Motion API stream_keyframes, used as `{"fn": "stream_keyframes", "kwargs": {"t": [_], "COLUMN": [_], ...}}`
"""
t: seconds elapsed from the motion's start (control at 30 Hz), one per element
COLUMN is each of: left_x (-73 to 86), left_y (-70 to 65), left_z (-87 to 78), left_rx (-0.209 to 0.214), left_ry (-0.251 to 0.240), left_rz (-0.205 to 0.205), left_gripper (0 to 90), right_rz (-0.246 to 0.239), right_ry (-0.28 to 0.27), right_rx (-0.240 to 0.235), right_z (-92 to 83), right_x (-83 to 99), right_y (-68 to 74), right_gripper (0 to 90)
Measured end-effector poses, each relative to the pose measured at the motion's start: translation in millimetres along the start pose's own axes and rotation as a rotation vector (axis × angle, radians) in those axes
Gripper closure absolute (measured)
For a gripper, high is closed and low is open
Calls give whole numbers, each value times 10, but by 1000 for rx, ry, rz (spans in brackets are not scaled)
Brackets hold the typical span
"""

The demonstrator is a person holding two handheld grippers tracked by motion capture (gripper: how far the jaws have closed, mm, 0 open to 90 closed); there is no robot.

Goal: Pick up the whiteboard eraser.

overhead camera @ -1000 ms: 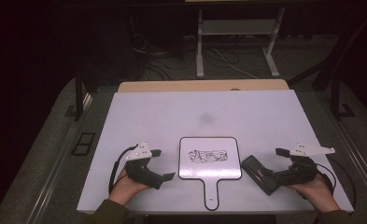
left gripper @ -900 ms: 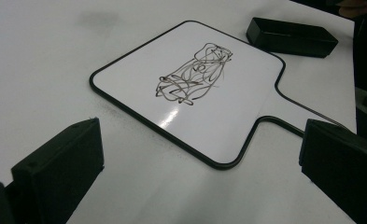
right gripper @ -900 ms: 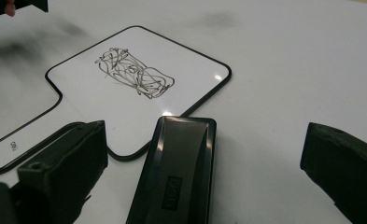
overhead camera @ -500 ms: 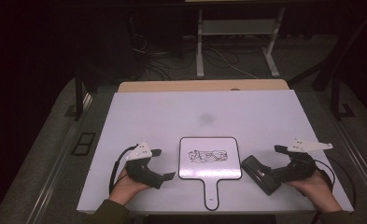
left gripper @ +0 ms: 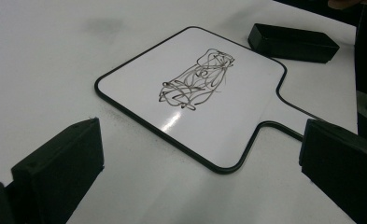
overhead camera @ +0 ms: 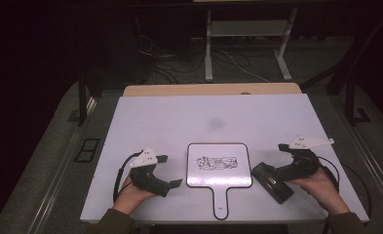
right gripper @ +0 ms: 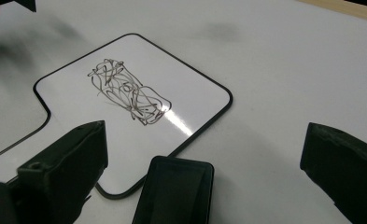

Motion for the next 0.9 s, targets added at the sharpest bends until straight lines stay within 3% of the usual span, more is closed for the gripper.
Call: {"fn": "stream_keyframes", "kwargs": {"t": [0.4,0.9], "left_x": [4,15], "left_y": [-3,-20], "left_z": [7,17], "left_rx": [4,8], "left_ry": [0,7], "left_rz": [-2,-1], "left_gripper": [0,0], "right_rz": [3,-17], "right_ry": [49,128], "right_rx": [1,2], "right_z": [161,113], "right_x": [-51,95], "right_y": [38,112], "right_gripper": [0,23]}}
Point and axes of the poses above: each handheld gripper's, and its own axes: z roughly forward along the jaws, x roughly out of its underside, y roughly to its left, the point moved 8 cm from there along z, roughly forward along the jaws, and after that the axes turned 8 degrees about -y, right-handed, at the moved point
